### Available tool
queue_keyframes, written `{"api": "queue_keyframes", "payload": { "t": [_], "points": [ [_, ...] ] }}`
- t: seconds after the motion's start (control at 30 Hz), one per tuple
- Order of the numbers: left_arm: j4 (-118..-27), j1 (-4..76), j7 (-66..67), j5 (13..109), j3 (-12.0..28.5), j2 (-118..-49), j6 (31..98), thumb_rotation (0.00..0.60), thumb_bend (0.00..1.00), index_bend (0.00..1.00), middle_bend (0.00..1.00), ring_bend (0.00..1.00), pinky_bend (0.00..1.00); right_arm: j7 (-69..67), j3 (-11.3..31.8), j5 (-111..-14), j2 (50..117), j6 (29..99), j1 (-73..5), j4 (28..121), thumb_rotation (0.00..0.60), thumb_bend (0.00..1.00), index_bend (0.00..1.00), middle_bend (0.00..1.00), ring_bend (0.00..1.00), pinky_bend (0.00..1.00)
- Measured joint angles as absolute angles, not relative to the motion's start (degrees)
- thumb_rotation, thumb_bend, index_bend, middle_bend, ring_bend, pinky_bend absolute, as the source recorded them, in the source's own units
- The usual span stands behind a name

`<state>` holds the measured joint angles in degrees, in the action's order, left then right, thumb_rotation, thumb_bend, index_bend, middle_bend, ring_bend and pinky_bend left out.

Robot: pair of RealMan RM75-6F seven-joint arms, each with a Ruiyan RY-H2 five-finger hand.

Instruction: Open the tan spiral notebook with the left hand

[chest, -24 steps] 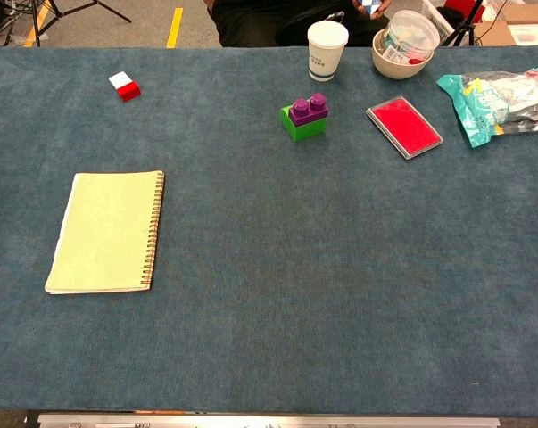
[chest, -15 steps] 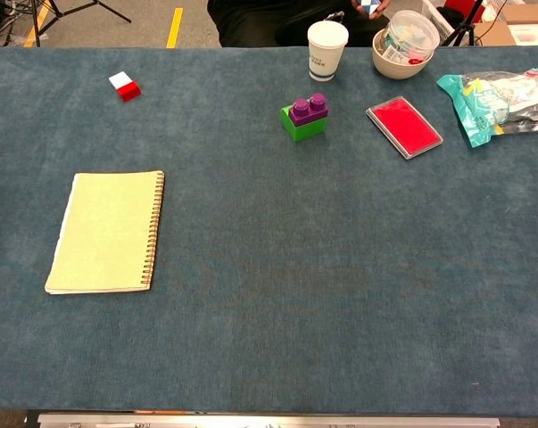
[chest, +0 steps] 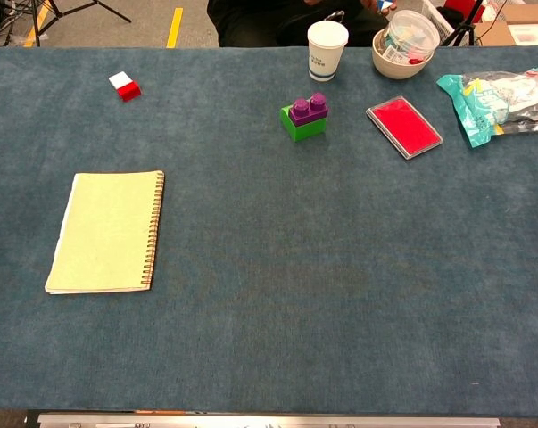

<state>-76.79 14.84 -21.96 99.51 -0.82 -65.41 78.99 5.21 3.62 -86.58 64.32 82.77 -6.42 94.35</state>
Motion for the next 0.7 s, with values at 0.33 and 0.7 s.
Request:
{"api": "queue_keyframes", "payload": {
  "t": [0.33, 0.7],
  "points": [
    [-58.6, 22.2, -34.2, 106.0, -3.7, -74.3, 78.0, 0.600, 0.31, 0.17, 0.17, 0.14, 0.15, 6.1, 3.4, -87.0, 64.1, 82.3, -6.8, 95.7, 0.600, 0.36, 0.23, 0.28, 0.21, 0.29],
    [-46.0, 26.3, -32.6, 110.6, -7.7, -82.1, 78.9, 0.600, 0.31, 0.18, 0.17, 0.14, 0.15, 6.5, 3.0, -87.1, 63.7, 82.8, -6.3, 96.4, 0.600, 0.36, 0.23, 0.28, 0.21, 0.29]
  ]
}}
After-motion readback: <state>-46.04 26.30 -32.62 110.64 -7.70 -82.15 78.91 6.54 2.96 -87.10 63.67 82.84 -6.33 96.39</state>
